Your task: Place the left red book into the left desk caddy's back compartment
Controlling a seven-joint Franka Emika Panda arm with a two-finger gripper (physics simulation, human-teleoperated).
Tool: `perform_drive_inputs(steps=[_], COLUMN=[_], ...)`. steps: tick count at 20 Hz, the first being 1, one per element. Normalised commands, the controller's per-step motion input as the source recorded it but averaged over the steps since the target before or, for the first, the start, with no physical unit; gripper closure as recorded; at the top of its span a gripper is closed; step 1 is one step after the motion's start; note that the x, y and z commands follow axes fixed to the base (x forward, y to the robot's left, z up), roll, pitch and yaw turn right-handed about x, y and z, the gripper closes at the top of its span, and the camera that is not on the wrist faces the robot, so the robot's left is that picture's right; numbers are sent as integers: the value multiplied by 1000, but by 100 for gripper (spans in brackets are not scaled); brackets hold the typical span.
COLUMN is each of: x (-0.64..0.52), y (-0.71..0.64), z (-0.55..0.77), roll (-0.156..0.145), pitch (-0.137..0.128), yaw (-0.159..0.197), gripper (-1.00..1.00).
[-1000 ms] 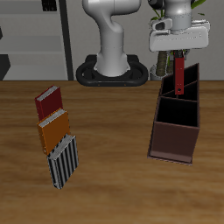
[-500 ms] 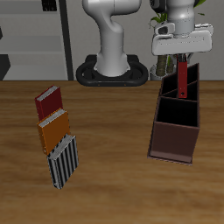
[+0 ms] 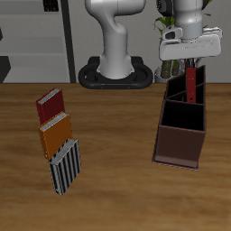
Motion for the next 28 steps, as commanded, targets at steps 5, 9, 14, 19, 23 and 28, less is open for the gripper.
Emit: perform_drive_inputs(steps=[5,9,14,19,23,28], x=[56,28,52,56,135,28], y=[59,126,118,63,41,51], z=[-140,-222,-247,-163,-285,-273], roll=[9,30,21,6,13,15], pitch=[23,34,36,19,57,55], yaw=[0,6,3,6,7,9], gripper=[100,100,100,100,100,100])
